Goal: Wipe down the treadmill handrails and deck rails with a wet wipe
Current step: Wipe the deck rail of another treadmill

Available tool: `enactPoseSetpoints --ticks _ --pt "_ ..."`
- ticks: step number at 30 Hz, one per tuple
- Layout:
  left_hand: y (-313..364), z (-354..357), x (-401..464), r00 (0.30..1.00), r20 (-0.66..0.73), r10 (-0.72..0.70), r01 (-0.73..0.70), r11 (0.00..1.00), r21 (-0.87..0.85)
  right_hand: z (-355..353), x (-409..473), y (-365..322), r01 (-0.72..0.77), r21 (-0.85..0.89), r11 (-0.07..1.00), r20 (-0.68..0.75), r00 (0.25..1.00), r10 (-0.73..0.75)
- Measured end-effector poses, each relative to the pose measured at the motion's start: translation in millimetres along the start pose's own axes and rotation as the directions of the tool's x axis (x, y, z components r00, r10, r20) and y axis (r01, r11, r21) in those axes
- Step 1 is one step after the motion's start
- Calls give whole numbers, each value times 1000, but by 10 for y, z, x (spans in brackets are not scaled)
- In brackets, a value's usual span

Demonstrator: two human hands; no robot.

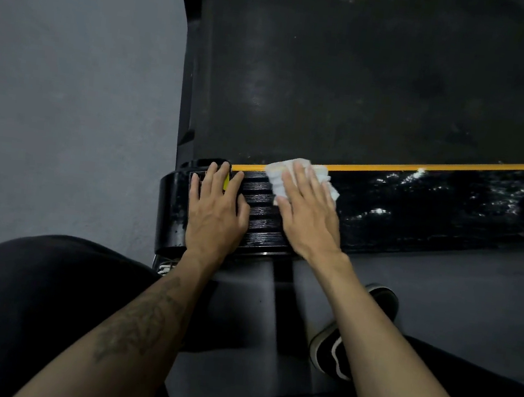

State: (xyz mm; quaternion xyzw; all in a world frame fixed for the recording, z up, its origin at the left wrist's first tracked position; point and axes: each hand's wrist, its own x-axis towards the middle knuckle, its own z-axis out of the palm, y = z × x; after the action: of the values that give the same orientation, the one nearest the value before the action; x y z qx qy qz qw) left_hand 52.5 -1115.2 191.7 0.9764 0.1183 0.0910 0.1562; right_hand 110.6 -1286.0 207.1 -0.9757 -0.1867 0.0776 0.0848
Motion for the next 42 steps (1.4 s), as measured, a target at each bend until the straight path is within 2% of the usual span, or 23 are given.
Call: enactPoseSetpoints --ticks 2,4,5,8,10,14,15,20,25,26,29,31,34,36,37,39,41,42 --pt "-10 1 3 1000 -1 -1 1 1000 -4 -2 -9 10 -155 22 988 -32 987 156" --pt "-7 6 2 1000 -3 2 -2 1000 -8 23 -10 -115 -225 14 974 -34 974 225" --pt "-4 7 1 1000 0 3 -3 1000 -9 38 -15 -179 -200 17 980 -26 979 201" --pt "-8 14 -7 1000 0 8 -8 1000 -13 46 -60 -184 -4 -9 1000 10 1000 4" --pt "0 10 -10 999 -2 32 -32 999 -25 25 -68 -42 33 -47 998 17 999 -32" --pt "-6 9 -18 990 -3 141 -141 989 -35 44 -74 -83 -214 18 977 -44 976 215" --pt "-4 11 -20 987 0 164 -164 986 -37 67 -81 -171 -232 21 972 -48 971 233" --pt "-19 4 -15 972 42 230 -227 972 -65 104 -160 -122 12 -39 999 -3 1000 -12" --pt "-12 1 -11 971 47 236 -232 970 -74 108 -163 -87 -238 5 971 -65 969 238" --pt "-11 3 -7 972 44 232 -228 971 -77 125 -171 -159 -229 2 973 -59 972 229" --pt "-19 10 6 973 48 225 -220 972 -88 137 -231 -196 -30 -51 998 1 1000 31" --pt "-3 22 7 974 52 222 -217 973 -80 84 -240 -40 41 -49 998 16 999 -40" --pt "40 34 25 976 55 213 -208 975 -82 40 -251 91 -95 -29 995 -16 995 94" --pt "70 39 35 977 65 202 -197 977 -80 64 -256 -52 -180 -3 984 -38 983 179" --pt "90 39 35 978 75 193 -188 979 -74 86 -259 -145 -180 3 984 -40 983 180" --pt "147 46 25 984 90 156 -150 987 -64 127 -273 -229 -90 -38 995 -22 996 89" --pt "223 64 -1 989 100 109 -102 992 -67 107 -282 -113 1 -86 996 4 1000 -1" --pt "254 74 -12 991 102 91 -85 994 -63 87 -279 -23 1 -83 997 3 1000 -1"
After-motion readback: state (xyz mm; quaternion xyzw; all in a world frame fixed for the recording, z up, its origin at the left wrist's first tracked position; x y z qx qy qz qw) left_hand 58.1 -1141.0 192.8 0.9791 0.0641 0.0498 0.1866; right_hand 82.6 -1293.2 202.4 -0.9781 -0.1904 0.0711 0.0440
